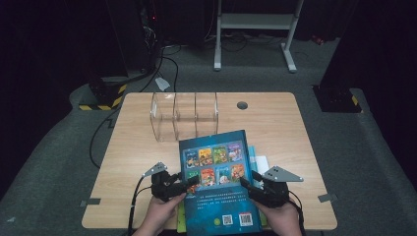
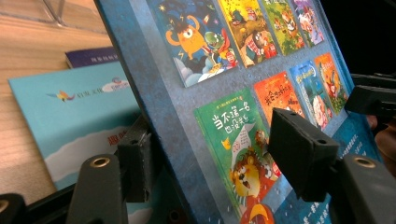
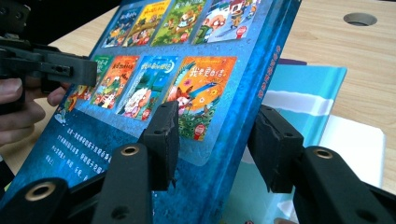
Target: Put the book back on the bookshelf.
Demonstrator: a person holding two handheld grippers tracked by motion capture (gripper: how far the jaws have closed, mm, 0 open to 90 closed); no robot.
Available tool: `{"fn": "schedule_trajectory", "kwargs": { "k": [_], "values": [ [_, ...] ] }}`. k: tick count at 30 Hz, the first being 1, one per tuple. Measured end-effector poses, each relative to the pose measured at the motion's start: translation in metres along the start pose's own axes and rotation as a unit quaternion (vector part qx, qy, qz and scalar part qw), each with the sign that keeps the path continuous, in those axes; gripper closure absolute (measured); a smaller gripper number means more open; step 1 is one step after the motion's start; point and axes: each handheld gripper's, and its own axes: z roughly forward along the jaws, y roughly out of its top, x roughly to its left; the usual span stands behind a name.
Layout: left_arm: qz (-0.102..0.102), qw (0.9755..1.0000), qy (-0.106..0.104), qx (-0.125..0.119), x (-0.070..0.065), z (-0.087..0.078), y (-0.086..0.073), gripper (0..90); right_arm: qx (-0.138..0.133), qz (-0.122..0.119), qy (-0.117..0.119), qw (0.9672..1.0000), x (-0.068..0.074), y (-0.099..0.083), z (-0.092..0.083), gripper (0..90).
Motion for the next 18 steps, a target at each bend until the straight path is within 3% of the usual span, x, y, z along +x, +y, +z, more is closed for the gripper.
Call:
{"fn": "schedule_trajectory", "kwargs": {
  "k": [3,8,13,18],
  "values": [
    [0.005,0.9999,0.003,-0.009,-0.003,-0.004,0.004,39.3,-0.01,0.017,0.009,0.9998,-0.001,0.005,-0.003,58.0],
    [0.013,0.9994,0.003,-0.031,-0.009,-0.012,0.013,41.7,-0.023,0.019,0.014,0.9995,0.0,0.012,-0.007,59.6],
    [0.02,0.9987,0.004,-0.047,-0.01,-0.016,0.024,43.6,-0.026,0.01,0.001,0.9996,0.004,0.025,-0.009,60.7],
    [0.051,0.9961,0.01,-0.071,-0.016,-0.022,0.039,45.1,-0.048,0.001,-0.018,0.9987,0.011,0.039,-0.013,62.8]
  ]
}}
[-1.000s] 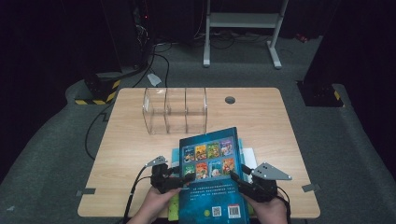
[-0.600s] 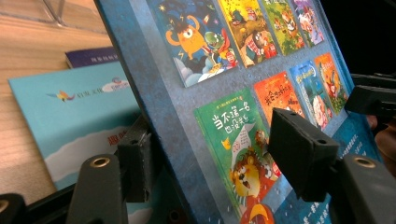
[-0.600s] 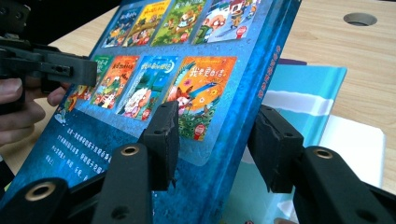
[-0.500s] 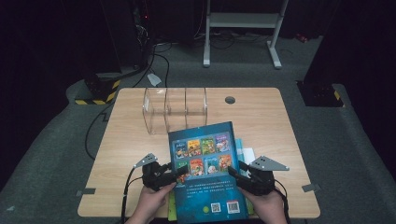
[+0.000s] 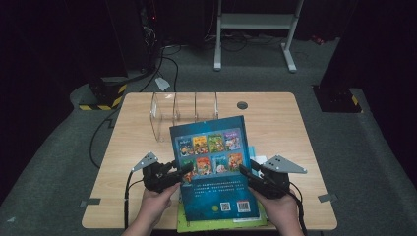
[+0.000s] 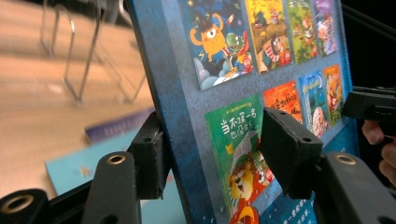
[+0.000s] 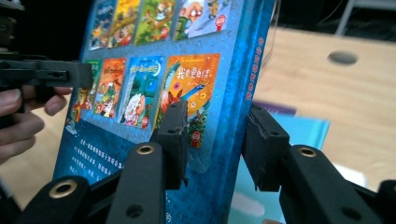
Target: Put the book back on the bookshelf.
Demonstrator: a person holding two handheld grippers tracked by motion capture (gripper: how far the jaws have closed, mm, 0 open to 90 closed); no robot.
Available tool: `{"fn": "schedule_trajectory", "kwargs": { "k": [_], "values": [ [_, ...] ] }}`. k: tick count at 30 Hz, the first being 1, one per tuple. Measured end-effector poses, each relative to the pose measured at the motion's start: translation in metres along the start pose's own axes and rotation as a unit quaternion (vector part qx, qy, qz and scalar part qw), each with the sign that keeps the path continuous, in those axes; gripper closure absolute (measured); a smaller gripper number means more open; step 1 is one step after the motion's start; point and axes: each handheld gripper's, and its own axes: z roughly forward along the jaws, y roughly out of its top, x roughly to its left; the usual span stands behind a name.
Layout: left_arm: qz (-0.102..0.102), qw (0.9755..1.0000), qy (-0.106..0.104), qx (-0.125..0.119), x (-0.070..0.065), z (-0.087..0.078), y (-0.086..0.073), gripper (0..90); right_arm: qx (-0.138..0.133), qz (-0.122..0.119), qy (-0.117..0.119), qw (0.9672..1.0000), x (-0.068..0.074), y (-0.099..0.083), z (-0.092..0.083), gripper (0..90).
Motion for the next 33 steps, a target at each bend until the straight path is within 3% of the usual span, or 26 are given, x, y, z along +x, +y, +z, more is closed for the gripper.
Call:
{"fn": "schedule_trajectory", "kwargs": {
  "k": [7,11,20,25,33],
  "values": [
    [0.006,0.999,0.002,-0.043,0.003,-0.003,0.006,46.6,-0.023,-0.002,-0.017,0.9996,0.006,0.011,0.004,64.1],
    [0.017,0.9987,-0.001,-0.048,0.004,-0.007,0.012,46.8,-0.031,-0.017,-0.021,0.9991,0.012,0.014,0.002,64.7],
    [0.02,0.9971,0.0,-0.074,0.0,-0.017,0.019,47.6,-0.052,-0.043,-0.026,0.9974,0.024,0.028,-0.002,66.4],
    [0.038,0.996,0.009,-0.081,-0.002,-0.021,0.018,48.1,-0.065,-0.051,-0.028,0.9962,0.024,0.031,0.001,65.7],
    [0.071,0.9931,0.03,-0.088,-0.009,-0.022,0.021,48.0,-0.089,-0.044,-0.044,0.9941,0.027,0.03,0.005,63.1]
  ]
}}
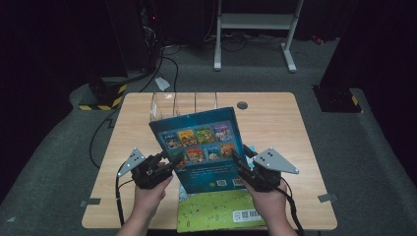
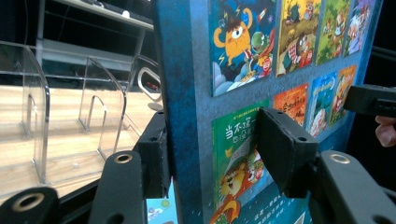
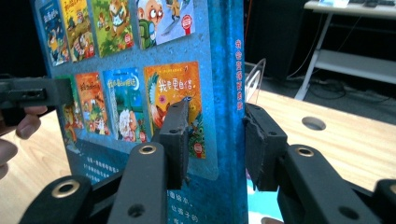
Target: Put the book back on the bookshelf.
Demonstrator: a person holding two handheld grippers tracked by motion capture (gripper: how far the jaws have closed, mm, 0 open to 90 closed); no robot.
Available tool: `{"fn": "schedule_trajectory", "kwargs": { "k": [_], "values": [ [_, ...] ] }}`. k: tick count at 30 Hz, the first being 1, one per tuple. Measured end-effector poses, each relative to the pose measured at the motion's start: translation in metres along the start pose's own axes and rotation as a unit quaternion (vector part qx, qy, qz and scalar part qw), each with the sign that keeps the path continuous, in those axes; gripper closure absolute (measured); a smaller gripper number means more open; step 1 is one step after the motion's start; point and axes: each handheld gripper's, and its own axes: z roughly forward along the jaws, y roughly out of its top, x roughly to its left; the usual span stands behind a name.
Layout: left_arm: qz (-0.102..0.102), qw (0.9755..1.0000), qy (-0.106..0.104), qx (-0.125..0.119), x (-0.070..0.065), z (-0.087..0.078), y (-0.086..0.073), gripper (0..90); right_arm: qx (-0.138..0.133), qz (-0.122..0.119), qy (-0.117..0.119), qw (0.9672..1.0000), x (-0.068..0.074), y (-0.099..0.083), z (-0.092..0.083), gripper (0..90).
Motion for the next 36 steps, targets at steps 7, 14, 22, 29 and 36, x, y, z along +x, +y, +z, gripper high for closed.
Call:
{"fn": "schedule_trajectory", "kwargs": {
  "k": [7,14,22,29,36],
  "values": [
    [0.024,0.9997,0.008,-0.007,-0.001,-0.007,0.009,48.7,-0.023,0.005,-0.011,0.9997,0.005,0.0,0.004,60.9],
    [0.049,0.9986,0.02,-0.005,0.012,-0.02,0.02,49.0,-0.038,0.015,-0.004,0.9991,0.018,-0.004,0.02,60.4],
    [0.057,0.998,0.023,-0.015,0.031,-0.028,0.021,48.5,-0.031,0.009,0.003,0.9995,0.033,-0.007,0.037,60.3],
    [0.06,0.998,0.016,-0.009,0.043,-0.025,0.023,44.9,-0.032,0.003,0.0,0.9995,0.04,-0.007,0.042,62.0],
    [0.062,0.998,0.003,-0.013,0.053,-0.02,0.018,42.8,-0.037,0.0,-0.002,0.9993,0.043,-0.01,0.043,63.3]
  ]
}}
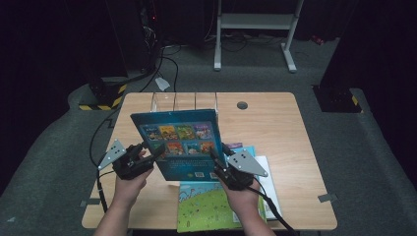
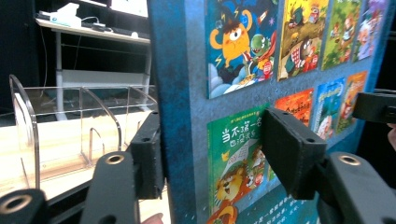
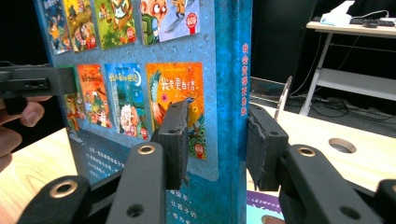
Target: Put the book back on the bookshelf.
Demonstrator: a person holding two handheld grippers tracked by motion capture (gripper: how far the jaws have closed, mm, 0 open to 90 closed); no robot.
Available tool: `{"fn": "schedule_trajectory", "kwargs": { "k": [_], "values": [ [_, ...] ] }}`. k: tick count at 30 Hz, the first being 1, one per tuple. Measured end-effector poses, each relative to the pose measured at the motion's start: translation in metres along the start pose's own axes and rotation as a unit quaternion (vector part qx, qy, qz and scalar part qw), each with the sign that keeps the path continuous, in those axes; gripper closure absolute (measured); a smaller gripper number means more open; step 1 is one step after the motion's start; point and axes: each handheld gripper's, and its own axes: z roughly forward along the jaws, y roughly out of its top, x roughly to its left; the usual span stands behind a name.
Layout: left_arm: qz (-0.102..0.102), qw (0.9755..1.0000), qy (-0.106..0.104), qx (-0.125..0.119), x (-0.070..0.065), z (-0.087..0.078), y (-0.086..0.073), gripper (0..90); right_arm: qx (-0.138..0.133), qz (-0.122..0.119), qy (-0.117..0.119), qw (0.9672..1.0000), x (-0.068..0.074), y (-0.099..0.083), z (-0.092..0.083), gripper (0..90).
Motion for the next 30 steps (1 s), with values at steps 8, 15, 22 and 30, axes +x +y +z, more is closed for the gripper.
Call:
{"fn": "schedule_trajectory", "kwargs": {
  "k": [8,15,22,30],
  "values": [
    [0.002,0.9998,-0.012,0.018,0.0,0.009,-0.01,39.8,-0.004,0.001,0.004,1.0,-0.003,-0.009,-0.006,64.3],
    [0.005,0.9995,-0.027,0.016,-0.004,0.0,-0.017,35.9,-0.012,0.001,0.033,0.9994,0.002,-0.013,-0.023,65.9],
    [0.0,0.9997,-0.021,0.016,-0.014,-0.008,-0.017,30.9,-0.026,0.029,0.082,0.9959,0.002,-0.022,-0.034,61.1],
    [0.006,0.9996,-0.023,0.016,-0.016,-0.012,-0.017,30.4,-0.008,0.026,0.096,0.995,0.005,-0.02,-0.027,55.8]
  ]
}}
